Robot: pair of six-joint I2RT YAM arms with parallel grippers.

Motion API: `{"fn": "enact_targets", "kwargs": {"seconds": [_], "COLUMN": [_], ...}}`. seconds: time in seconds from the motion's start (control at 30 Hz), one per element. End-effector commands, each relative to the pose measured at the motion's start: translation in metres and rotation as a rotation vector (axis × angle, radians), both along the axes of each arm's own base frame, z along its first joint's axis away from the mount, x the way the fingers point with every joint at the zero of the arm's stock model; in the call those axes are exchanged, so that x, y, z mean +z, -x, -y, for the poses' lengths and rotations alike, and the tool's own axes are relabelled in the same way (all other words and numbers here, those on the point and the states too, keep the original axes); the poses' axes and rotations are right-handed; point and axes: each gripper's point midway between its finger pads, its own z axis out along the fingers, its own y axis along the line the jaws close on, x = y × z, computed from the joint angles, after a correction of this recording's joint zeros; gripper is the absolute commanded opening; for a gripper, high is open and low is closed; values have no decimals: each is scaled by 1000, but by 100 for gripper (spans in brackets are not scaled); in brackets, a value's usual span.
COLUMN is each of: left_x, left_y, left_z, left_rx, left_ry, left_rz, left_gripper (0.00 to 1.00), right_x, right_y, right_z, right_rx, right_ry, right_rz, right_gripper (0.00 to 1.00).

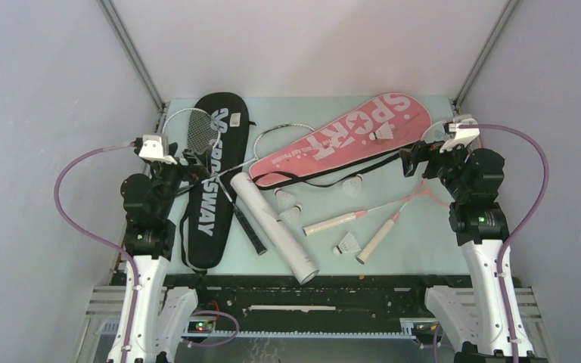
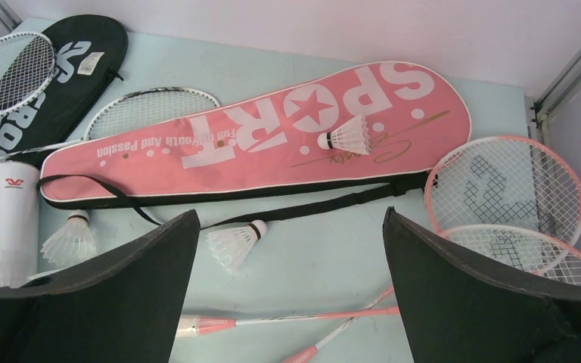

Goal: Pack up the badminton gear
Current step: Pick up the shuttle tube at the center of the board.

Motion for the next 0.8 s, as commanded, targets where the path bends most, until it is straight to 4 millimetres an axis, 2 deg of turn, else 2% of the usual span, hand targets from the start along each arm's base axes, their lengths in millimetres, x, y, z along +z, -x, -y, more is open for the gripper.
{"fn": "enact_targets", "kwargs": {"seconds": [0.0, 0.37, 0.7, 0.77], "left_x": [4, 3, 3, -8], "left_y": [2, 1, -1, -4], "left_z": [0, -1, -4, -1], "left_rx": [-1, 5, 27, 13], "left_ry": [-5, -2, 40, 50], "left_rz": [26, 23, -14, -68], "left_gripper": [100, 100, 100, 100], "right_x": [11, 9, 9, 6], "right_y": [1, 0, -3, -4], "right_z": [3, 4, 14, 14], "right_rx": [-12, -11, -66, -63], "right_ry": [6, 6, 15, 16], "right_rz": [51, 46, 51, 46], "right_gripper": [100, 100, 100, 100]}}
